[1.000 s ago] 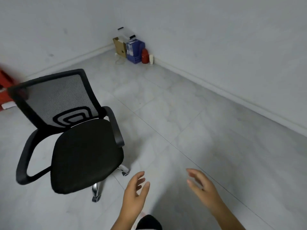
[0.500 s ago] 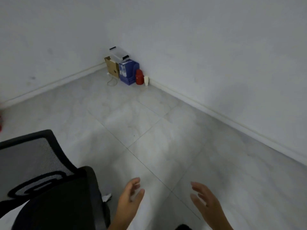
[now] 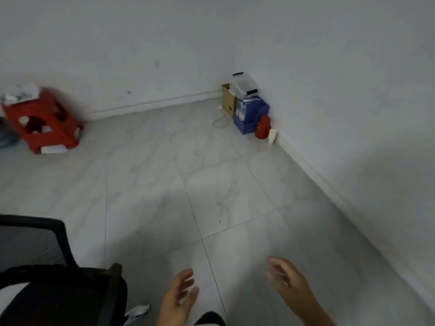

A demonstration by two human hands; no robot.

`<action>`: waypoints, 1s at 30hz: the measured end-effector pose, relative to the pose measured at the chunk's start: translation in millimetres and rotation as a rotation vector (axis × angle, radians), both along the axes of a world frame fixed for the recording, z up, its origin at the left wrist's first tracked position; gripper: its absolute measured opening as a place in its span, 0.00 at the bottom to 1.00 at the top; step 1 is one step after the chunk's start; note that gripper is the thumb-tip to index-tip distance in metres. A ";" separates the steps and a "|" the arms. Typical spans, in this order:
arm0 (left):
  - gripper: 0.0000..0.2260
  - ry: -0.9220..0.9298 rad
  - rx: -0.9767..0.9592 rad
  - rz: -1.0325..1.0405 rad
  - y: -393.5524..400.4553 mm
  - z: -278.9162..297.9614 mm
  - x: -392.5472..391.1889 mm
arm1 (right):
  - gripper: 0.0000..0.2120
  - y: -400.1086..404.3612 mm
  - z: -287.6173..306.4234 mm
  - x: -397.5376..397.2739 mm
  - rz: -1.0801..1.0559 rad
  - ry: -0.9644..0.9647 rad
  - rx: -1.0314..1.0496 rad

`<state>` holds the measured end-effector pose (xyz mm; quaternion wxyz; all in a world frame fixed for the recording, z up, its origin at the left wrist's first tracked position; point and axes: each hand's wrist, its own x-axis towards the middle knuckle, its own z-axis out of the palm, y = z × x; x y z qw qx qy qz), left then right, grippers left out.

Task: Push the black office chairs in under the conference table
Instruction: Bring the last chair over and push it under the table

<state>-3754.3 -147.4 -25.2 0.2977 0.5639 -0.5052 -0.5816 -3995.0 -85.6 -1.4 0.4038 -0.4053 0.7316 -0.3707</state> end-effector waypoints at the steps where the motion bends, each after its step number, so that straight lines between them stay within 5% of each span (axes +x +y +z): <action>1: 0.16 0.008 0.006 0.056 -12.7 -0.1 -2.5 | 0.15 -26.5 0.6 -6.3 0.044 -0.019 -0.010; 10: 0.11 0.029 0.070 0.519 -121.0 -21.6 23.3 | 0.15 -230.5 -20.0 15.7 0.427 -0.080 0.043; 20: 0.10 0.014 -0.042 0.785 -257.9 27.1 72.8 | 0.12 -435.9 -2.3 125.7 0.925 -0.100 0.028; 30: 0.12 0.013 0.178 1.350 -321.8 6.2 94.5 | 0.19 -581.1 -17.5 239.6 1.394 -0.047 0.141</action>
